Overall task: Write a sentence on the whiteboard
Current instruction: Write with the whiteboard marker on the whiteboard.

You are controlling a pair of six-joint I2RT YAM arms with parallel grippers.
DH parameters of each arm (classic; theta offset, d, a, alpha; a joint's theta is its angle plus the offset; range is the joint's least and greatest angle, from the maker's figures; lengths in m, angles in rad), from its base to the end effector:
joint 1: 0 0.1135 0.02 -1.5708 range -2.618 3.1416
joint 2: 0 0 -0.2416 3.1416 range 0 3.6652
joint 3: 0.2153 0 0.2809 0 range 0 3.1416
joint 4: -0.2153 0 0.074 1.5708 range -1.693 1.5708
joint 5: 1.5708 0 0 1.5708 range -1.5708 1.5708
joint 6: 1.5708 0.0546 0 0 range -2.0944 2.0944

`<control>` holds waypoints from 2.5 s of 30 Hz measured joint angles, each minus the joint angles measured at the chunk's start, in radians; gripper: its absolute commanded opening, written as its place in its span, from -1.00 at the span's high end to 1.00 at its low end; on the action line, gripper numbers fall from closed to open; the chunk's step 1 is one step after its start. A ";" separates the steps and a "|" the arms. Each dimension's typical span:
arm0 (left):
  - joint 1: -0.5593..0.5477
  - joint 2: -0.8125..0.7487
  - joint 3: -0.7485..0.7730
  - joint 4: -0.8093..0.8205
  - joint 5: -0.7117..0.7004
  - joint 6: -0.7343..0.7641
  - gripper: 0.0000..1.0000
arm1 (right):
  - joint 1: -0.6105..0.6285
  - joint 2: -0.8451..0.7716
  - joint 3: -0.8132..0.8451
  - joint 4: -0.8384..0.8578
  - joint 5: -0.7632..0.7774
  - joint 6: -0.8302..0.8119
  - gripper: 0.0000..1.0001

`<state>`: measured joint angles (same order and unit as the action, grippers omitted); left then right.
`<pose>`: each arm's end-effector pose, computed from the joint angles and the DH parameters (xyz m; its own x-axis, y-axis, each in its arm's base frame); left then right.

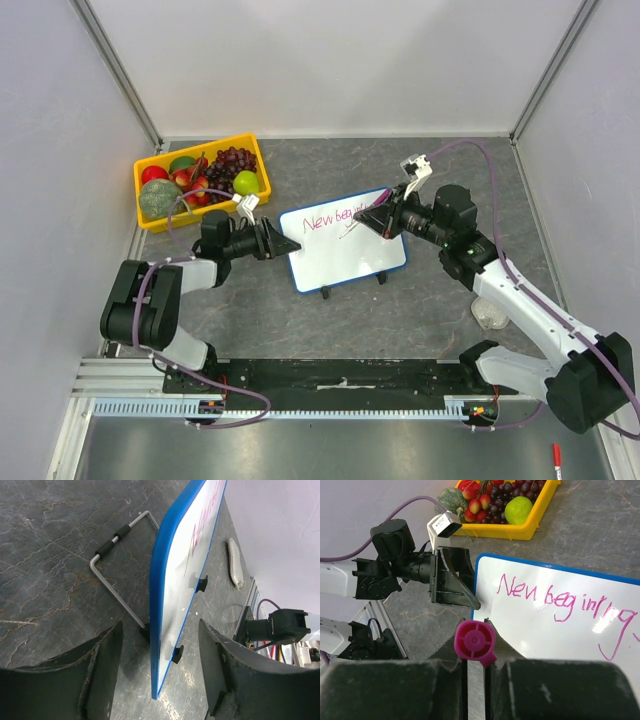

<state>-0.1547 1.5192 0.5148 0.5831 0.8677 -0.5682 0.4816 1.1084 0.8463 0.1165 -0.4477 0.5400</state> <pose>0.2951 -0.0882 0.1107 -0.7643 -0.2329 -0.6013 0.4463 0.4820 -0.7540 0.2680 0.1667 0.2987 -0.5201 0.2511 -0.8163 -0.6176 0.5496 0.5626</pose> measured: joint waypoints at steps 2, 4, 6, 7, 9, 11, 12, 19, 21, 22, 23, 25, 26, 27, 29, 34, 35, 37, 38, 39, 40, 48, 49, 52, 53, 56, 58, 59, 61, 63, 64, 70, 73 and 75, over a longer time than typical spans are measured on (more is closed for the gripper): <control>0.000 0.024 0.002 0.027 0.009 0.000 -0.18 | 0.000 0.005 -0.004 0.010 -0.003 0.004 1.00; 0.000 0.045 0.002 0.053 0.019 0.000 -0.14 | 0.000 0.011 -0.005 0.017 -0.004 0.006 1.00; -0.001 0.071 0.002 0.083 0.029 0.000 -0.08 | 0.000 0.019 -0.005 0.028 -0.006 0.006 1.00; -0.003 0.085 0.003 0.093 0.031 0.000 -0.06 | 0.000 0.021 -0.005 0.031 -0.006 0.006 1.00; -0.006 0.109 0.003 0.112 0.034 0.000 0.00 | 0.000 0.026 -0.006 0.035 -0.006 0.005 1.00; -0.010 0.126 0.002 0.132 0.037 0.000 0.10 | 0.000 0.031 -0.006 0.041 -0.006 0.003 1.00; -0.011 0.130 0.002 0.140 0.041 0.000 0.12 | 0.000 0.035 -0.006 0.044 -0.005 0.001 1.00; -0.015 0.134 0.002 0.176 0.060 -0.002 0.49 | 0.000 0.047 -0.019 0.056 -0.003 -0.004 1.00; -0.016 0.135 0.002 0.178 0.061 -0.004 0.59 | 0.000 0.052 -0.022 0.055 -0.003 -0.007 1.00; -0.016 0.136 0.002 0.180 0.070 -0.008 0.65 | 0.000 0.054 -0.022 0.055 -0.003 -0.008 1.00; -0.016 0.136 0.002 0.183 0.078 -0.011 0.71 | 0.000 0.054 -0.022 0.055 -0.003 -0.009 1.00; -0.016 0.136 0.003 0.183 0.088 -0.014 0.79 | 0.000 0.054 -0.022 0.056 -0.003 -0.011 1.00; -0.016 0.136 0.003 0.183 0.090 -0.015 0.82 | 0.000 0.054 -0.023 0.056 -0.003 -0.012 1.00; -0.016 0.136 0.003 0.182 0.092 -0.014 0.87 | 0.000 0.054 -0.026 0.058 -0.003 -0.013 1.00; -0.016 0.136 0.004 0.180 0.092 -0.014 0.95 | 0.000 0.054 -0.035 0.060 -0.003 -0.014 1.00; -0.015 0.136 0.009 0.165 0.092 -0.014 0.96 | 0.001 0.054 -0.047 0.060 -0.003 -0.017 1.00; -0.015 0.136 0.010 0.161 0.092 -0.013 0.96 | 0.001 0.054 -0.048 0.059 -0.003 -0.017 1.00; -0.015 0.135 0.012 0.155 0.092 -0.013 0.96 | 0.001 0.054 -0.048 0.060 -0.003 -0.018 1.00; -0.015 0.135 0.012 0.153 0.092 -0.013 0.96 | 0.001 0.054 -0.048 0.060 -0.003 -0.018 1.00; -0.015 0.134 0.012 0.151 0.092 -0.012 0.96 | 0.001 0.054 -0.048 0.060 -0.003 -0.019 1.00; -0.015 0.133 0.012 0.150 0.092 -0.011 0.96 | 0.001 0.054 -0.050 0.060 -0.002 -0.020 1.00; -0.015 0.129 0.013 0.139 0.092 -0.006 0.96 | 0.001 0.044 -0.067 0.061 0.001 -0.022 1.00; -0.015 0.129 0.014 0.138 0.092 -0.006 0.96 | 0.001 0.042 -0.068 0.061 0.001 -0.023 1.00; -0.015 0.129 0.015 0.134 0.092 -0.005 0.96 | 0.001 0.035 -0.072 0.061 0.002 -0.026 1.00; -0.015 0.129 0.015 0.133 0.092 -0.004 0.96 | 0.001 0.033 -0.072 0.061 0.002 -0.027 1.00; -0.016 0.127 0.015 0.130 0.092 -0.001 0.96 | 0.005 0.029 -0.072 0.062 0.007 -0.034 1.00; -0.015 0.127 0.015 0.130 0.092 0.000 0.96 | 0.014 0.029 -0.072 0.062 0.024 -0.040 1.00; -0.015 0.127 0.015 0.130 0.092 0.000 0.96 | 0.022 0.029 -0.073 0.062 0.033 -0.043 1.00; -0.015 0.127 0.016 0.129 0.092 0.000 0.96 | 0.047 0.029 -0.074 0.062 0.058 -0.048 1.00; -0.015 0.127 0.016 0.129 0.092 0.000 0.96 | 0.078 0.030 -0.074 0.065 0.082 -0.054 1.00; -0.015 0.127 0.016 0.129 0.092 0.000 0.96 | 0.093 0.030 -0.076 0.073 0.092 -0.054 1.00; -0.015 0.127 0.016 0.127 0.093 0.001 0.96 | 0.171 0.066 -0.096 0.163 0.185 -0.053 1.00; -0.015 0.127 0.018 0.125 0.093 0.001 0.96 | 0.206 0.103 -0.112 0.214 0.261 -0.052 1.00; -0.015 0.127 0.018 0.125 0.094 0.001 0.96 | 0.232 0.129 -0.119 0.238 0.309 -0.051 1.00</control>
<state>-0.1699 1.6463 0.5323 0.7078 0.9615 -0.5671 0.7136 1.2369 0.7277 0.3546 -0.1387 0.4889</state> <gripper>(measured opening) 0.207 0.133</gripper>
